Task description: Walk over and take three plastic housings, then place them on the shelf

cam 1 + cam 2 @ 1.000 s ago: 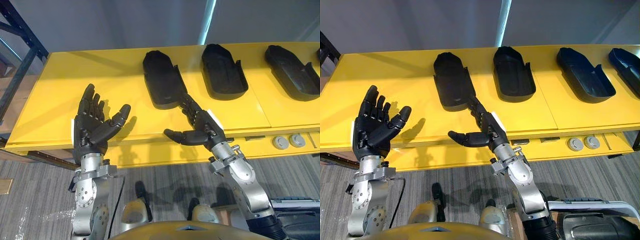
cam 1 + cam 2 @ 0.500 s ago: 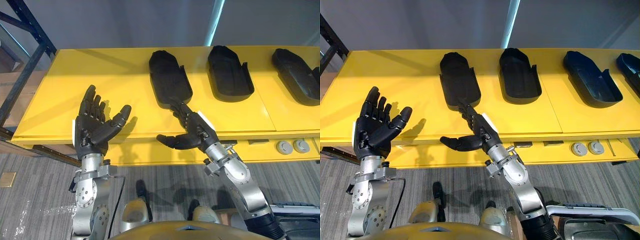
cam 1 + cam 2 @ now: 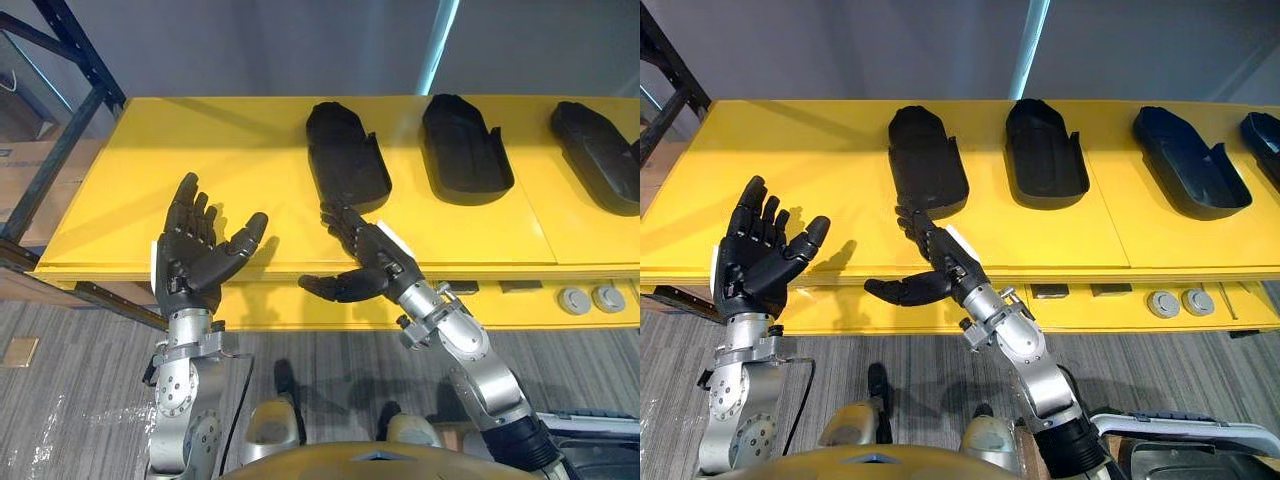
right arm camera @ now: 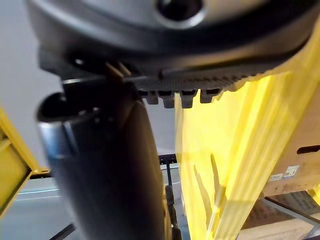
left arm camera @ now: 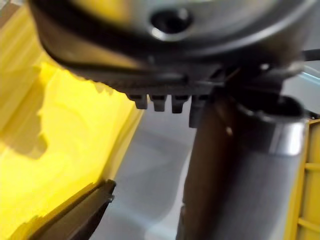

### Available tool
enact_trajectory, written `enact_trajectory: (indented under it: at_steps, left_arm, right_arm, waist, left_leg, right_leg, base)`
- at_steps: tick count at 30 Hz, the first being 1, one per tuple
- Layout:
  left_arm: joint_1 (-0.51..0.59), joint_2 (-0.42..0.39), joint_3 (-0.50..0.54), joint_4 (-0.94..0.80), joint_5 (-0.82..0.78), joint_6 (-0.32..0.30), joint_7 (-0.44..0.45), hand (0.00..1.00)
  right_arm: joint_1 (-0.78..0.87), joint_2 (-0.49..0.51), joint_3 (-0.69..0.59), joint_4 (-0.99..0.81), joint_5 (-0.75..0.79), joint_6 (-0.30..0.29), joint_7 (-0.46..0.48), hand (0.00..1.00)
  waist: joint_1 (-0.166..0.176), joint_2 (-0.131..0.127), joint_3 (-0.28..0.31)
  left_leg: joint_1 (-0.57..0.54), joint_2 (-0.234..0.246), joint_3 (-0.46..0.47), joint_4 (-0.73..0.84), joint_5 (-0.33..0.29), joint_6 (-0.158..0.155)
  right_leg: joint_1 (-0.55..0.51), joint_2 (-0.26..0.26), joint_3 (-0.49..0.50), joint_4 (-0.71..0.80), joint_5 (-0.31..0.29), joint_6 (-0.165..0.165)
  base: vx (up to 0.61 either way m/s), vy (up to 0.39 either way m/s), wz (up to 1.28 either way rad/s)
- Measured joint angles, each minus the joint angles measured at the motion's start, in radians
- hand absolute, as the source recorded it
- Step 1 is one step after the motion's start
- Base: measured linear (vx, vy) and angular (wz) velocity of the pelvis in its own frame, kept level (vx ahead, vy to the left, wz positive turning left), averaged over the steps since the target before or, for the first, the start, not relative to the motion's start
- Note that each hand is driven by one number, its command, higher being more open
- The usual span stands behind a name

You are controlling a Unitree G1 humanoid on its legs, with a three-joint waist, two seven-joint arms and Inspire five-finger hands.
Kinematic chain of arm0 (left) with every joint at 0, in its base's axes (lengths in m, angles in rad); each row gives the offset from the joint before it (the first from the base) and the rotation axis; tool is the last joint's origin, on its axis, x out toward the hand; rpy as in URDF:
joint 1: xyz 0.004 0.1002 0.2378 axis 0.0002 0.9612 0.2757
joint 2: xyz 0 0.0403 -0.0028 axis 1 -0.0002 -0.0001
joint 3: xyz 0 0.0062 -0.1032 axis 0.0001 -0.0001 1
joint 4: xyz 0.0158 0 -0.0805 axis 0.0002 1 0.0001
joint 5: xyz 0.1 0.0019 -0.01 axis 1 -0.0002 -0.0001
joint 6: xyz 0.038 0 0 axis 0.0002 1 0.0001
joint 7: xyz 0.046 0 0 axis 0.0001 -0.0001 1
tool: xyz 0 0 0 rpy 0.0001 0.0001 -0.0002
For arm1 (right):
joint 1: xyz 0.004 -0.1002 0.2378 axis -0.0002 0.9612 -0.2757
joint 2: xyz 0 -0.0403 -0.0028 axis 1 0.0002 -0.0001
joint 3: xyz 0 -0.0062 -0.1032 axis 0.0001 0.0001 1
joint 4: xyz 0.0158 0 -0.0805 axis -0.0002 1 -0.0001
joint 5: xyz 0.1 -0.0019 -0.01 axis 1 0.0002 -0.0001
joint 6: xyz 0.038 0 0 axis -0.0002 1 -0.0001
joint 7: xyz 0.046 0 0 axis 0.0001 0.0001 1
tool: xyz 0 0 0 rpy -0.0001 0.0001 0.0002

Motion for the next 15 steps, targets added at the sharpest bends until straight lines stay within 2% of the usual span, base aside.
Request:
enact_trajectory:
  at_steps: [5,12,15]
  left_arm:
    - [0.000,0.000,-0.002,0.001,0.001,0.000,-0.001,1.00]
    - [0.001,0.000,-0.020,0.029,0.002,0.000,-0.001,1.00]
    - [0.004,0.000,-0.029,0.038,0.002,0.000,-0.001,1.00]
  right_arm:
    - [-0.035,0.000,0.001,0.000,-0.002,-0.007,-0.009,1.00]
    - [-0.060,0.004,-0.008,-0.005,-0.006,-0.098,-0.099,1.00]
    - [-0.062,0.016,-0.051,-0.035,-0.015,-0.150,-0.142,1.00]
  waist:
    - [0.000,0.014,-0.008]
    - [-0.001,0.014,-0.009]
    - [0.000,0.015,-0.009]
  left_leg:
    - [0.001,0.000,-0.001,0.000,0.001,0.001]
    - [0.003,0.000,0.000,-0.001,0.001,0.000]
    - [0.003,0.001,0.003,-0.002,0.000,0.000]
  right_leg:
    - [0.002,0.000,-0.002,0.000,0.000,0.001]
    - [0.003,0.000,-0.001,0.000,-0.001,0.001]
    - [0.000,0.001,0.003,0.000,-0.001,0.001]
  base:
    - [0.00,-0.004,0.01]
    - [0.00,-0.002,0.00]
    - [0.01,-0.009,-0.03]
